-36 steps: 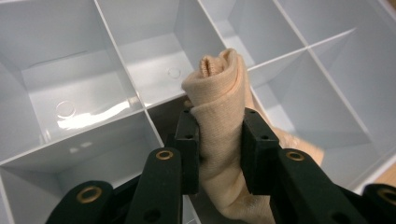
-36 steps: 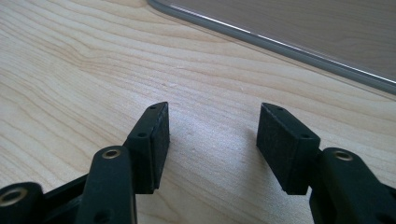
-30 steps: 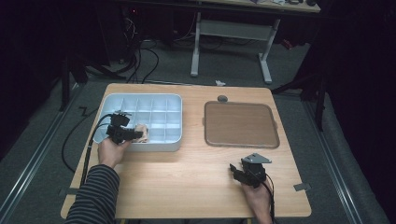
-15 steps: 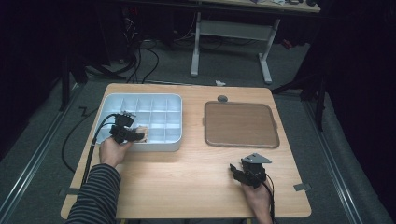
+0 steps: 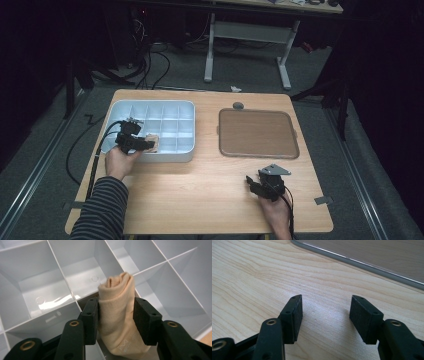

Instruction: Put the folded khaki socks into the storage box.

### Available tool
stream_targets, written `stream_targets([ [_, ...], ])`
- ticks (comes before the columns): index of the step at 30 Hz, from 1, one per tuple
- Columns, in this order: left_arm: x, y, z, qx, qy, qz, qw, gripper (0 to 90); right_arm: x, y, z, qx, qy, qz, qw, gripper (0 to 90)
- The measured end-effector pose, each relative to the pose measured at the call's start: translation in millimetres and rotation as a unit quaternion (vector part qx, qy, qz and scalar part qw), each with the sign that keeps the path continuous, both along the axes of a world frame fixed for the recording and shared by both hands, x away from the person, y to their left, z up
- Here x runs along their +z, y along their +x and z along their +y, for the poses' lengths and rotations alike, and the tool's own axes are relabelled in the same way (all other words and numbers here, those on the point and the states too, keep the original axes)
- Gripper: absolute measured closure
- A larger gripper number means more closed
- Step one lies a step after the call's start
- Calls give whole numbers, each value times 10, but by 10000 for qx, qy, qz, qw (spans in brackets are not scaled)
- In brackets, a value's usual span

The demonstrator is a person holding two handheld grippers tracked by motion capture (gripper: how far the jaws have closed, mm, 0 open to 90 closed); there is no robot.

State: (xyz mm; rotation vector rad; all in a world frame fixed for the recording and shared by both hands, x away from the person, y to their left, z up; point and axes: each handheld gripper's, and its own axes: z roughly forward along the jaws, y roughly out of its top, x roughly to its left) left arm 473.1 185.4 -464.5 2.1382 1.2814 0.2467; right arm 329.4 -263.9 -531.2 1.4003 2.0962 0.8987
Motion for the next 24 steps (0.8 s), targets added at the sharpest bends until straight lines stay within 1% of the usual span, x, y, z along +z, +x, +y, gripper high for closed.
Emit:
stream_targets([
  [5,63,-17,-4,213,-156,-303,9992,554,0,-1,1,-8,-1,3,10000,442],
  [7,78,-14,-5,256,-180,-373,9988,566,0,0,0,-3,-4,0,10000,442],
  [9,76,-11,-13,287,-185,-404,9986,598,0,-1,1,-4,-2,3,10000,442],
  [13,59,-1,-31,358,-158,-425,9983,659,0,0,1,-4,-1,2,10000,441],
  [16,40,11,-37,380,-146,-375,9985,718,0,0,0,-2,-2,0,10000,442],
  [18,24,19,-39,369,-97,-341,9987,737,0,-1,1,-4,-2,1,10000,441],
  [21,-12,24,-57,324,74,-269,9991,752,0,-1,1,-6,0,2,10000,441],
  [22,-30,26,-65,315,151,-267,9990,755,0,-1,1,-6,-2,2,10000,442],
  [24,-54,28,-86,275,232,-263,9990,761,0,-1,1,-7,0,3,10000,442],
])
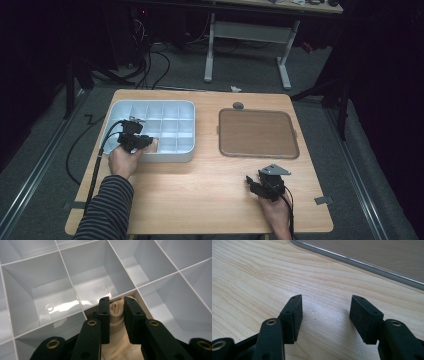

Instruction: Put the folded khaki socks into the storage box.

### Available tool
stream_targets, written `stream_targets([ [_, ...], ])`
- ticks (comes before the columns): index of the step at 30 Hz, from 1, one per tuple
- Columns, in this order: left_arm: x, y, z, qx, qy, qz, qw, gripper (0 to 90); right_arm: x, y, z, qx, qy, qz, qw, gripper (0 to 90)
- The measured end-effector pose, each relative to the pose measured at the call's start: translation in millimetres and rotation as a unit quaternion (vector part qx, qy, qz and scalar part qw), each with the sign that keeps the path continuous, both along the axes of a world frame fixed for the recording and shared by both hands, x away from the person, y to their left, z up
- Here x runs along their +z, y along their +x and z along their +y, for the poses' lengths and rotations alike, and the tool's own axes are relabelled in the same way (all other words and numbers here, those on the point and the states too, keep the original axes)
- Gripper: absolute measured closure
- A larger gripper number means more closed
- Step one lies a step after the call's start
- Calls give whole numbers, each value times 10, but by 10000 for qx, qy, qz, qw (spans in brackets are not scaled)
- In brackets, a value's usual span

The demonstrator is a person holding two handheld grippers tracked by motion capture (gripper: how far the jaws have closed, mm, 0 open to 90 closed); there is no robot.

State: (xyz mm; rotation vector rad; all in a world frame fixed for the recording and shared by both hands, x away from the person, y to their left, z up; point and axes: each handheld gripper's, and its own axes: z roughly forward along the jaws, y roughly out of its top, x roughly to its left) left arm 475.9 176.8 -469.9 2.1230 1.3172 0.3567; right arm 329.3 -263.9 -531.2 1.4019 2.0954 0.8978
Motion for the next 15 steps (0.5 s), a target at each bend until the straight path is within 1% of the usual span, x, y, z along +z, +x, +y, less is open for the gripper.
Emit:
stream_targets([
  [6,-21,5,-21,-32,60,-15,10000,764,0,0,0,-1,0,1,10000,441],
  [9,-21,-2,-23,-21,71,-12,10000,749,0,0,0,-1,0,0,10000,441],
  [12,-13,-7,-26,-44,37,-22,10000,699,0,1,-1,4,3,-1,10000,441],
  [15,23,-27,-15,-59,-86,-62,9999,616,0,0,0,-2,5,1,10000,441],
])
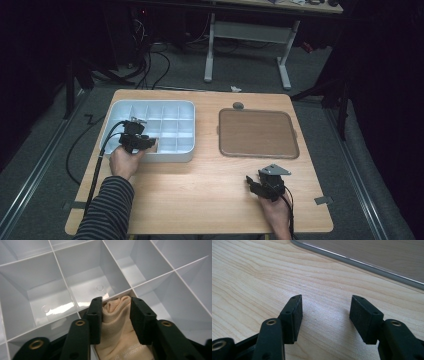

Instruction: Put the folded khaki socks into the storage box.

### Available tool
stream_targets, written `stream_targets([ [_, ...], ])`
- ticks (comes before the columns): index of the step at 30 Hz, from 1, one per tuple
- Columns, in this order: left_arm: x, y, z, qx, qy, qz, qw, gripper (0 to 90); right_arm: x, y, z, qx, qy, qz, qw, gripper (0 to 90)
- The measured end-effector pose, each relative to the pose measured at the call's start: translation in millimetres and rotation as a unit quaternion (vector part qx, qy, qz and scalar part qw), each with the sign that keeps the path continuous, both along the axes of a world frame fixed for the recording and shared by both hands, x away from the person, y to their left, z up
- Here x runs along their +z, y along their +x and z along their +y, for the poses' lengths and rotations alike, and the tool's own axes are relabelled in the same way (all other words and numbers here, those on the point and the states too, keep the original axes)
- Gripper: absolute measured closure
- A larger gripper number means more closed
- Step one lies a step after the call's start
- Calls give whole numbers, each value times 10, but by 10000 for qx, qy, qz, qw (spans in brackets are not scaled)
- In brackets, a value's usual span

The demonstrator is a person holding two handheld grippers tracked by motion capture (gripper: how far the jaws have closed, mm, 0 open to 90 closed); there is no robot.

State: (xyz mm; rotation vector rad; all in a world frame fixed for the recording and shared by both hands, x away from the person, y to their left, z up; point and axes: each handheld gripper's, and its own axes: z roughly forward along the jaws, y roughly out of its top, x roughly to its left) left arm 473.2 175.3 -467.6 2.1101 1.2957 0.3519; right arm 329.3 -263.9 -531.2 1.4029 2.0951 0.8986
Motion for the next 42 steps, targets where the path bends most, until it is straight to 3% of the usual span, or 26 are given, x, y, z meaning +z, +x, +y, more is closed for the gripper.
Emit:
stream_targets([
  [14,226,-151,94,22,-304,-348,9989,497,0,0,0,3,-5,-2,10000,441],
  [27,315,-311,163,8,-505,-431,9978,480,0,0,0,0,-2,-1,10000,441],
  [33,326,-403,204,9,-452,-479,9978,477,0,0,0,1,-2,-1,10000,441],
  [42,332,-520,276,1,-573,-521,9970,476,0,1,0,6,-6,-3,10000,441],
])
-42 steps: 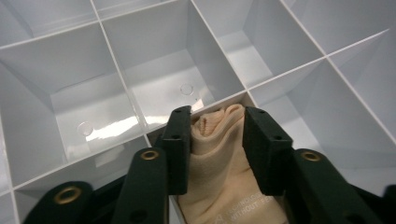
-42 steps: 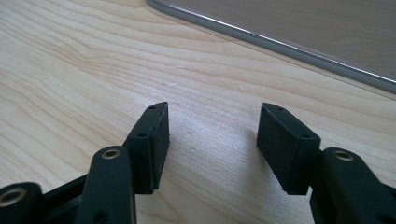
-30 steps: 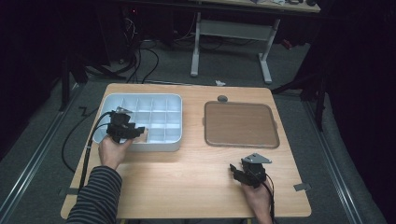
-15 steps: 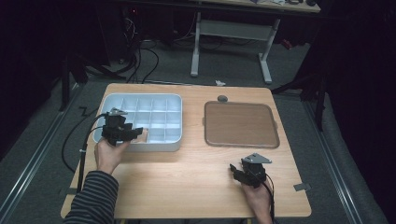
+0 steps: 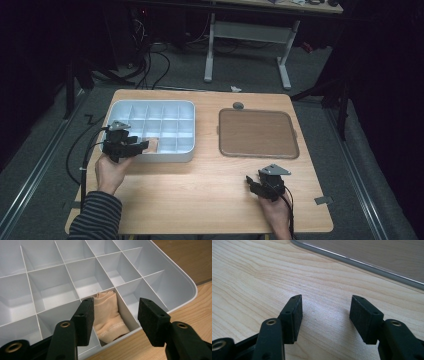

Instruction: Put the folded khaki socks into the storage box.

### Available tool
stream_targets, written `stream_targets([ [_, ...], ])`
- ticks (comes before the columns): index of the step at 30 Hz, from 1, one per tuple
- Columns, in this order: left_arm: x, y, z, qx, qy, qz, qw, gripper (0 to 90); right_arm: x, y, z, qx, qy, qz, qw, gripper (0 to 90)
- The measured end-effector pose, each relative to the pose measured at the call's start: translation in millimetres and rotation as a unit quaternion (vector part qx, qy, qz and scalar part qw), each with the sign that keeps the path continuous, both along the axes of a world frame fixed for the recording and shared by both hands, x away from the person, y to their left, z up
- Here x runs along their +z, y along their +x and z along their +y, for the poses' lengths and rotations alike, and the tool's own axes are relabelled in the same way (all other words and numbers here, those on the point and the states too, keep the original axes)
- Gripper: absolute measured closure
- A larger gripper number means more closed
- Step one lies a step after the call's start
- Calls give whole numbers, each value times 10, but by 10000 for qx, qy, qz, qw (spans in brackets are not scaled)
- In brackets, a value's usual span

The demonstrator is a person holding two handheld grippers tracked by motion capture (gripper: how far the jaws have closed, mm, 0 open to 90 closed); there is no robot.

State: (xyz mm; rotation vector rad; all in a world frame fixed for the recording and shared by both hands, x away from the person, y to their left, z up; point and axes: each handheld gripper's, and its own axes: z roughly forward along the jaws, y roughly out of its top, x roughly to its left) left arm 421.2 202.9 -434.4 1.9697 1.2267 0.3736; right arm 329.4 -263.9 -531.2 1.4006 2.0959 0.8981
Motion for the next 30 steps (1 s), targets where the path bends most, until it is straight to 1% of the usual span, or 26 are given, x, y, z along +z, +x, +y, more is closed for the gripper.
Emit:
stream_targets([
  [2,6,-13,3,-4,17,-21,10000,475,0,0,0,-1,1,-1,10000,441],
  [8,52,-76,4,-37,-51,-103,9999,468,0,0,0,0,0,-1,10000,441],
  [10,61,-101,-3,-45,-42,-136,9999,466,0,0,0,-1,1,0,10000,441],
  [12,70,-122,-10,-60,31,-165,9998,463,0,0,0,-1,1,1,10000,441],
  [15,82,-147,-15,-68,33,-184,9998,460,0,0,0,-1,0,0,10000,441],
  [18,93,-173,-9,-79,-10,-218,9997,460,0,0,0,-1,1,-1,10000,441],
  [30,21,-312,57,18,-163,-208,9996,456,0,-1,1,-5,3,2,10000,441],
])
